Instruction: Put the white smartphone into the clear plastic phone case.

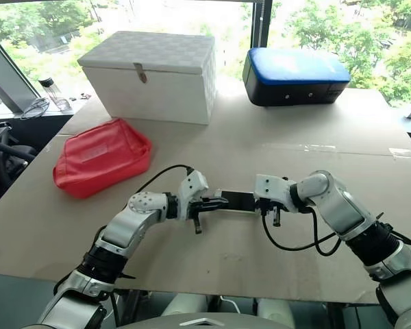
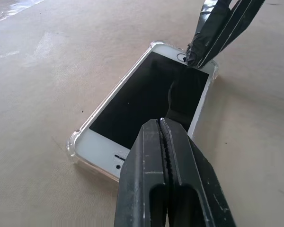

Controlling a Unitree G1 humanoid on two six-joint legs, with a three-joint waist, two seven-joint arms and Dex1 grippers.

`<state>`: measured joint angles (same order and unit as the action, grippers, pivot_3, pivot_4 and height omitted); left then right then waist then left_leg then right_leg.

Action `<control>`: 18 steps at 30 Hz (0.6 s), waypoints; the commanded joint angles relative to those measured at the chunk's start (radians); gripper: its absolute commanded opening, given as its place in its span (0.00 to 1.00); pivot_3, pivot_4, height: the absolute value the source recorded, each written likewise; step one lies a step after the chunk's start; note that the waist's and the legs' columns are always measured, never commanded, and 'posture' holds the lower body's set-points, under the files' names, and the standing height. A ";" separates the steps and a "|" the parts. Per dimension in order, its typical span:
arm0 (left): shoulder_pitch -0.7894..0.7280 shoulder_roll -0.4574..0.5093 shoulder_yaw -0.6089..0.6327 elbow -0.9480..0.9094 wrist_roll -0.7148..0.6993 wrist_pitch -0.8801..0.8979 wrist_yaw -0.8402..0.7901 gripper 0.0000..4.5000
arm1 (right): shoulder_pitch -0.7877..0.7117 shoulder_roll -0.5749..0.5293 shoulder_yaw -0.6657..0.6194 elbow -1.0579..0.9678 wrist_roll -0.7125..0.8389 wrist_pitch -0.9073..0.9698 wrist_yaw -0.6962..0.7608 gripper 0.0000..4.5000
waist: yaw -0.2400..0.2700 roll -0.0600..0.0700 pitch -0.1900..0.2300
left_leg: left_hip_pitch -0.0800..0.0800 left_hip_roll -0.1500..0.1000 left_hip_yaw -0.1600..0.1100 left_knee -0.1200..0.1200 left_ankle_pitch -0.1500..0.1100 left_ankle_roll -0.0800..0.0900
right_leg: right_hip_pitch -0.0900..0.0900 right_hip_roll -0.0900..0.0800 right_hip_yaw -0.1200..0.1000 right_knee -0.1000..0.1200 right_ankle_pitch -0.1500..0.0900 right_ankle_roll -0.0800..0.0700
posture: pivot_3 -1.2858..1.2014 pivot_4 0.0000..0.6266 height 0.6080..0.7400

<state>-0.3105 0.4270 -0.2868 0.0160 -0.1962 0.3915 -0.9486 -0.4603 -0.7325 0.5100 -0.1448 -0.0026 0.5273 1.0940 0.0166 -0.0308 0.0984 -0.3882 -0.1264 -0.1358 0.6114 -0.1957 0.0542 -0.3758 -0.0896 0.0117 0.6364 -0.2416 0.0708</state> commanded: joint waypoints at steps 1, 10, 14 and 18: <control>-0.004 -0.011 0.007 -0.017 0.003 -0.038 0.011 0.01 | 0.173 0.049 0.086 0.201 -0.057 0.002 -0.071 0.00 | -0.001 -0.003 -0.003 | 0.000 0.000 0.000 0.000 0.000 0.000 | 0.000 0.000 0.000 0.000 0.000 0.000 | 0.52 0.24 1.00; 0.025 -0.176 0.303 -0.152 -0.201 -0.069 0.246 0.21 | 0.340 0.297 -0.508 -0.071 0.269 -0.254 -0.339 0.22 | -0.002 0.021 0.027 | -0.021 0.000 0.002 0.000 0.001 -0.001 | -0.029 0.000 0.001 0.006 0.003 0.000 | 0.52 0.24 1.00; 0.090 -0.147 0.412 -0.271 -0.273 -0.014 0.304 0.61 | 0.456 0.242 -0.602 -0.203 0.290 -0.270 -0.346 0.63 | -0.002 0.022 0.030 | -0.029 0.000 -0.001 0.001 0.007 -0.009 | -0.038 0.003 0.001 0.008 0.006 -0.003 | 0.52 0.24 1.00; 0.201 -0.053 0.472 -0.410 -0.354 0.085 0.294 0.98 | 0.586 0.174 -0.720 -0.307 0.367 -0.243 -0.313 1.00 | -0.003 0.024 0.038 | -0.029 0.000 -0.001 -0.001 0.004 -0.008 | -0.037 0.003 0.004 0.004 0.005 -0.003 | 0.52 0.24 1.00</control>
<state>-0.1303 0.3464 0.1509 -0.3096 -0.5032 0.4415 -0.6522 0.1020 -0.5372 -0.1401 -0.3811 0.3175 0.2811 0.7669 0.0141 -0.0071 0.1362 -0.4168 -0.1267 -0.1359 0.6109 -0.1933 0.0494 -0.4130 -0.0868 0.0156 0.6403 -0.2367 0.0681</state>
